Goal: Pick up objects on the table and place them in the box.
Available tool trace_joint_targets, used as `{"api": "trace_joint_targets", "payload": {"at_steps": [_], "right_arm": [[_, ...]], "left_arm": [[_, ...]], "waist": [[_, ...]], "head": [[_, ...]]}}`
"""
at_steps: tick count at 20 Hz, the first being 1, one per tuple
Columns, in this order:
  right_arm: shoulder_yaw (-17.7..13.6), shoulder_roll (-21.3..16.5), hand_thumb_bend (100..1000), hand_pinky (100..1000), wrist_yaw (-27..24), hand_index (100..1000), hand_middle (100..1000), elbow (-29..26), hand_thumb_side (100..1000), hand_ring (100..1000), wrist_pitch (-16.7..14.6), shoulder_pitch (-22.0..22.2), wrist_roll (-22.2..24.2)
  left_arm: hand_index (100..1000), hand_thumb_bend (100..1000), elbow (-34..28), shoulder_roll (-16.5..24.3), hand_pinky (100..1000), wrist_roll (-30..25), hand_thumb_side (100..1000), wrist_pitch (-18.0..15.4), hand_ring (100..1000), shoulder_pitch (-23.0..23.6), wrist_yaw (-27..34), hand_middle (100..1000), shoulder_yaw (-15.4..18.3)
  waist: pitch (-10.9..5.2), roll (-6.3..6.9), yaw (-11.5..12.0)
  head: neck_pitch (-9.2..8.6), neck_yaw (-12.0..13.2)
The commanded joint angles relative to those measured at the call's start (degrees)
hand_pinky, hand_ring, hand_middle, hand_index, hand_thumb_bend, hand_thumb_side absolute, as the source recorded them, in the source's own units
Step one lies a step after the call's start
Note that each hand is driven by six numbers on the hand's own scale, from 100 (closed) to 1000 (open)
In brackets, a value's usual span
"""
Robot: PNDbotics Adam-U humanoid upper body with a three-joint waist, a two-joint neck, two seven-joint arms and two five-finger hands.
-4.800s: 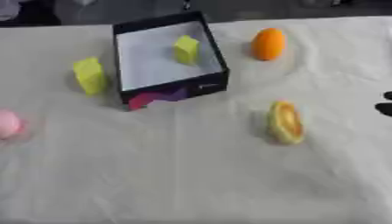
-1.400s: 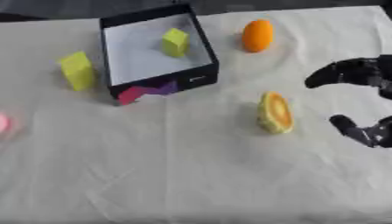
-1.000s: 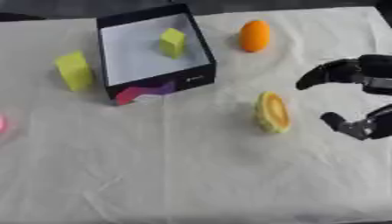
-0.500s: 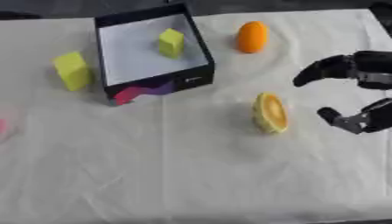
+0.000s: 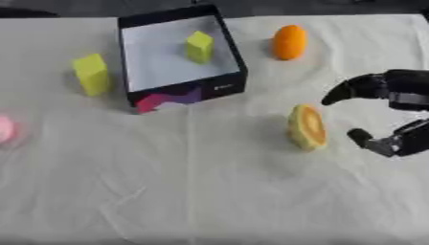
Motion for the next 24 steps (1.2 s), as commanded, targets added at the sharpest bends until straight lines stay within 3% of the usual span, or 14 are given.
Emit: {"api": "trace_joint_targets", "payload": {"at_steps": [1,13,16,17,21,24], "right_arm": [[-0.54,-0.29,100,912,1.49,922,855,0.89,403,878,-0.43,-1.32,0.56],[-0.53,4.00,110,940,6.00,961,872,7.14,351,894,-1.19,-4.35,0.59],[-0.30,4.66,169,947,7.38,974,874,8.05,397,900,-1.59,-4.79,0.38],[-0.26,4.78,196,949,7.78,975,870,8.27,465,901,-1.87,-4.97,0.26],[-0.20,4.99,121,957,9.61,979,875,9.34,552,906,-2.72,-5.62,-0.97],[0.14,5.12,137,961,9.64,985,878,9.58,551,908,-3.72,-6.03,-0.50]], "left_arm": [[741,100,-0.83,1.35,830,0.18,777,-0.09,638,-0.19,-0.36,687,0.40],[741,100,-0.88,0.91,831,-0.12,779,-0.17,625,-0.28,-0.42,687,0.05],[741,100,-0.83,0.82,831,-0.29,781,-0.14,625,-0.40,-0.38,686,-0.12],[741,100,-0.82,0.81,831,-0.34,782,-0.15,625,-0.42,-0.38,686,-0.16],[742,100,-0.78,0.80,832,-0.54,783,-0.18,625,-0.39,-0.37,687,-0.29],[742,100,-0.75,0.80,832,-0.68,785,-0.19,625,-0.45,-0.33,687,-0.41]], "waist": [[-0.52,-0.53,0.17],[0.41,0.44,1.59],[0.63,0.59,1.96],[0.66,0.61,2.05],[0.86,0.86,2.36],[1.04,0.99,2.51]], "head": [[0.30,0.59],[0.30,-1.52],[0.30,-2.52],[0.30,-2.68],[0.30,-2.90],[0.30,-3.07]]}}
